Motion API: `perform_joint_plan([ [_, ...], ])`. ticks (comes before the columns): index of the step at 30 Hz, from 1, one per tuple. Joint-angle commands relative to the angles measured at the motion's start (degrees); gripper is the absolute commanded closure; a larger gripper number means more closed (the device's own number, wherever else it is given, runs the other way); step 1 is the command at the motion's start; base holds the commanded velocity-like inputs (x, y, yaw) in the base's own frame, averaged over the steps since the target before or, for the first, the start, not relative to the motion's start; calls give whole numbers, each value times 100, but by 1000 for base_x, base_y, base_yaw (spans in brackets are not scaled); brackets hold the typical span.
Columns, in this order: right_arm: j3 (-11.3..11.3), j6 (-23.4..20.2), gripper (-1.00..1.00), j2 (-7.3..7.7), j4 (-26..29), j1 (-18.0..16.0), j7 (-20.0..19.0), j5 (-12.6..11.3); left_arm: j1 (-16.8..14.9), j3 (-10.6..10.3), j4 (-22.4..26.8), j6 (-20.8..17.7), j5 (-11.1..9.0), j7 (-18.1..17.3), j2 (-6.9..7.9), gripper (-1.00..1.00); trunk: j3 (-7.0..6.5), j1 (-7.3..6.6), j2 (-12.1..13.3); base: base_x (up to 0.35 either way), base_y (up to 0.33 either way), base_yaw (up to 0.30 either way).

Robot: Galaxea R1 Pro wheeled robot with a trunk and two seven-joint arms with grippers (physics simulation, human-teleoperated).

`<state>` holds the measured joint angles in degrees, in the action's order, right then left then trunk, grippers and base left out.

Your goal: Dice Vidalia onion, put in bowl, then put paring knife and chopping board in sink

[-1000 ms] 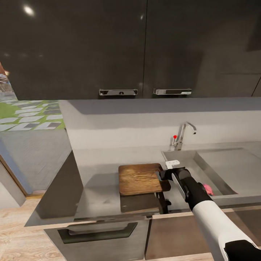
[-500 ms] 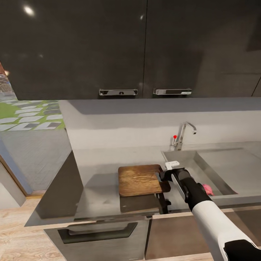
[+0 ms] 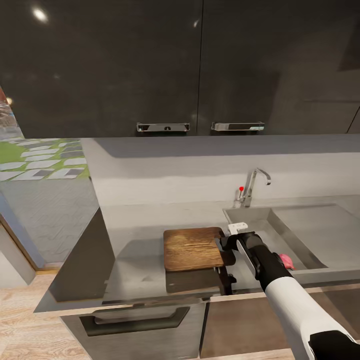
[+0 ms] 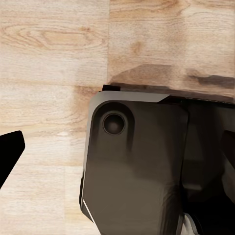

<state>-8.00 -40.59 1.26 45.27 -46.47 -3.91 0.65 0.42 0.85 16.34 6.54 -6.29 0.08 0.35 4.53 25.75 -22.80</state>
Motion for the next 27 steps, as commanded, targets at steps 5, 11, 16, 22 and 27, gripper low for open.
perform_joint_plan([
  [5,-17,-28,100,6,8,-5,-13,6,2,-6,9,5,-57,1,0,-100,11,4,-12,0,0,0],
  [11,-17,-28,100,6,8,-5,-13,6,2,-6,9,5,-57,1,0,-100,11,4,-12,53,35,0],
  [16,-17,-28,100,6,8,-5,-13,6,2,-6,9,5,-57,1,0,-100,11,4,-12,103,75,0],
  [22,-17,-28,100,6,8,-5,-13,6,2,-6,9,5,-57,1,0,-100,11,4,-12,11,8,0],
  [27,-17,-28,100,6,8,-4,-13,6,2,-6,9,5,-57,1,0,-100,11,4,-12,1,0,0],
])
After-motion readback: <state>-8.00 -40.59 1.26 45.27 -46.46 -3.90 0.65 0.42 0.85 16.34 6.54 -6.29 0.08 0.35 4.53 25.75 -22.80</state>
